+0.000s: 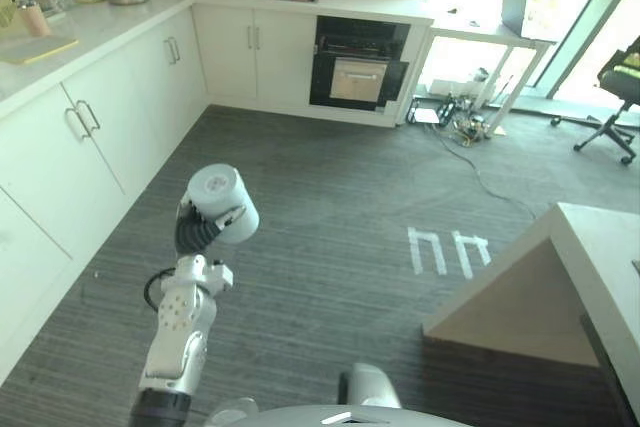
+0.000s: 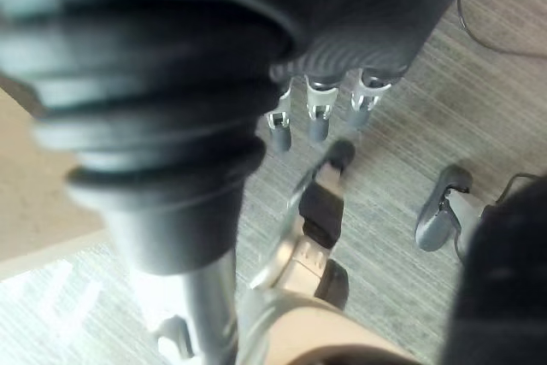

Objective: Walk over to the sink, pick up the cup, carry it to the dishwasher, place the cup inside the dishwasher, then close the dishwasher door

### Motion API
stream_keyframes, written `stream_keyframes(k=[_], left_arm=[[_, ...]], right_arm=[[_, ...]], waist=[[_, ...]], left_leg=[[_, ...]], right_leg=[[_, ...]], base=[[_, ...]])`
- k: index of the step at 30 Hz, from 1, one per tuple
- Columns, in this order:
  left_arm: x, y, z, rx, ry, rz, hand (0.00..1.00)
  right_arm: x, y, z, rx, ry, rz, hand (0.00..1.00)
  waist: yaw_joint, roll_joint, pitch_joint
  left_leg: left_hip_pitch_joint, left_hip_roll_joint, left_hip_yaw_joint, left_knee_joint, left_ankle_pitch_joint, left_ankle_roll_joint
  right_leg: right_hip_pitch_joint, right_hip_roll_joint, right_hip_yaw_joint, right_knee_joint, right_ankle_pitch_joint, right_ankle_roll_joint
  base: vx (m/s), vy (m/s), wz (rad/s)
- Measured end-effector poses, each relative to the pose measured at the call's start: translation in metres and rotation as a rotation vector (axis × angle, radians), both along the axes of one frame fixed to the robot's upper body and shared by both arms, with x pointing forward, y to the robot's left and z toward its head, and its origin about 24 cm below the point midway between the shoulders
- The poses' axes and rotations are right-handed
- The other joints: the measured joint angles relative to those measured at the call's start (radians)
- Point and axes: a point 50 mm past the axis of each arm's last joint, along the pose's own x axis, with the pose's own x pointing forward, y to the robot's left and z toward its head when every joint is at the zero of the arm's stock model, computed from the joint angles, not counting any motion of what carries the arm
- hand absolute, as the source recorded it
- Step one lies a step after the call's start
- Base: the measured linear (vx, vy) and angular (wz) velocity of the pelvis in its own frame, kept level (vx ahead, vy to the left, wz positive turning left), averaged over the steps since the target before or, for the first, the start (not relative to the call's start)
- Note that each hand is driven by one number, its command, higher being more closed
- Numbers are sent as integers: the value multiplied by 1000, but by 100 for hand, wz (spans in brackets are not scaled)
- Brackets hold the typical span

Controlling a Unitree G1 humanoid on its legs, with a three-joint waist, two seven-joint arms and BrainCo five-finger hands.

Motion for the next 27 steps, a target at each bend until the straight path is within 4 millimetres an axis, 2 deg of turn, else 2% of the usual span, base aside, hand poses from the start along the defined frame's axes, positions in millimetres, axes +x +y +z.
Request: stream_keyframes(k=[1,2,3,4,6,7,8,9,10,11,12,13,14,15,17,18,19,20,21,22,23,24,25,26,27], left_arm=[[2,-8,8,-6,-32,-30,100],[4,-18,16,-8,-67,-63,100],[5,-28,24,-6,-101,-103,100],[6,-31,25,-6,-106,-116,100],[4,-35,26,-7,-103,-136,100],[3,-35,26,-14,-100,-130,100],[2,-37,23,-27,-83,-133,100],[0,-39,19,-36,-61,-141,100],[-2,-40,17,-41,-51,-149,100],[-3,-40,17,-40,-48,-155,100],[-5,-42,13,-43,-34,-166,100],[-6,-43,13,-46,-34,-168,100],[-7,-46,16,-64,-47,-169,100],[-9,-47,20,-88,-62,-161,100],[-11,-46,24,-112,-78,-142,100],[-12,-45,23,-112,-76,-137,100],[-13,-42,21,-114,-69,-126,100],[-15,-37,18,-111,-57,-105,100],[-16,-33,16,-108,-49,-88,100],[-18,-24,12,-93,-38,-59,100],[-20,-20,10,-83,-32,-46,100],[-21,-19,10,-82,-29,-43,100],[-23,-19,7,-77,-20,-38,100],[-26,-19,4,-72,-7,-33,100],[-27,-18,2,-71,-1,-29,100]], right_arm=[[-4,3,0,7,-4,-7,0],[-7,3,0,12,-5,-12,0],[-9,4,1,12,-8,-6,0],[-10,5,1,14,-5,3,0],[-24,13,0,49,45,12,0],[-27,15,0,64,63,13,0],[-32,13,1,64,76,0,0],[-38,4,2,42,91,11,0],[-41,-2,3,28,100,25,0],[-39,-2,3,27,99,34,0],[-40,-2,3,30,107,33,0],[-40,-3,3,30,110,30,0],[-43,-5,4,25,116,26,0],[-44,-11,5,12,111,34,0],[-46,-19,6,-21,108,49,0],[-46,-20,7,-27,105,65,0],[-45,-23,7,-35,98,71,0],[-38,-29,8,-51,73,82,0],[-30,-31,8,-57,48,82,0],[-8,-30,7,-63,-14,103,0],[14,-29,8,-68,-78,142,0],[23,-28,9,-74,-110,166,0],[35,-24,11,-79,-153,205,0],[46,-18,12,-70,-184,235,0],[48,-16,12,-65,-189,242,0]], waist=[[-1,1,0],[0,8,0],[-1,16,1],[-4,17,2],[-12,4,-10],[-8,16,-14],[-9,35,-32],[-13,68,-55],[-16,89,-75],[-19,87,-76],[-23,82,-78],[-20,85,-74],[-21,97,-70],[-11,114,-74],[5,133,-74],[7,133,-74],[16,130,-75],[38,123,-76],[48,118,-77],[62,104,-77],[63,90,-76],[63,84,-74],[70,76,-71],[88,74,-70],[95,73,-71]], left_leg=[[16,1,-13,-16,0,2],[29,5,-21,-18,-12,1],[48,10,-32,-2,-49,-9],[63,11,-41,9,-69,-14],[114,8,-68,70,-156,-49],[132,19,-73,91,-195,-64],[157,46,-90,90,-229,-79],[173,82,-90,65,-242,-78],[184,101,-87,44,-222,-87],[184,101,-84,69,-190,-83],[134,106,-71,216,-129,-35],[100,121,-62,314,-92,-54],[-1,164,-60,542,27,-109],[-107,228,-48,748,173,-90],[-214,304,-8,937,161,-56],[-247,315,2,957,144,-40],[-306,308,24,934,93,-21],[-340,281,53,811,47,-27],[-350,261,68,719,27,-35],[-355,213,90,495,12,-44],[-352,168,98,260,39,-55],[-352,148,99,163,66,-58],[-361,114,98,-7,128,-74],[-380,106,101,-89,183,-97],[-376,101,105,-96,227,-109]], right_leg=[[-3,29,-3,-166,39,3],[-4,57,9,-340,104,-1],[-1,70,13,-472,154,3],[1,69,11,-478,165,0],[32,48,3,-409,181,-46],[22,50,-6,-354,245,-63],[6,60,-28,-273,258,-67],[-6,80,-50,-227,199,-69],[-16,91,-68,-196,154,-75],[-13,87,-76,-172,124,-80],[16,82,-83,-151,76,-76],[37,88,-88,-152,53,-83],[82,106,-107,-162,15,-93],[130,142,-111,-182,-11,-105],[215,182,-108,-213,-49,-114],[247,187,-105,-227,-61,-116],[301,191,-93,-263,-74,-119],[338,186,-61,-304,-71,-126],[350,182,-39,-324,-70,-126],[371,167,-1,-357,-62,-113],[400,152,25,-389,-57,-92],[418,144,32,-404,-59,-86],[451,130,52,-433,-63,-71],[478,125,76,-448,-80,-47],[494,124,91,-461,-89,-35]], base=[[311,-55,41],[464,-93,41],[411,-95,34],[478,-132,34],[463,-149,35],[519,-194,36],[596,-221,26],[470,-173,36],[384,-127,30],[470,-202,32],[461,-215,23],[536,-253,28],[433,-169,18],[447,-138,8],[430,-70,-14],[493,-64,-11],[477,-42,-35],[465,-13,-57],[518,70,-99],[533,125,-93],[551,151,-77],[494,178,-46],[484,210,-49],[479,224,-55],[482,240,-60]])
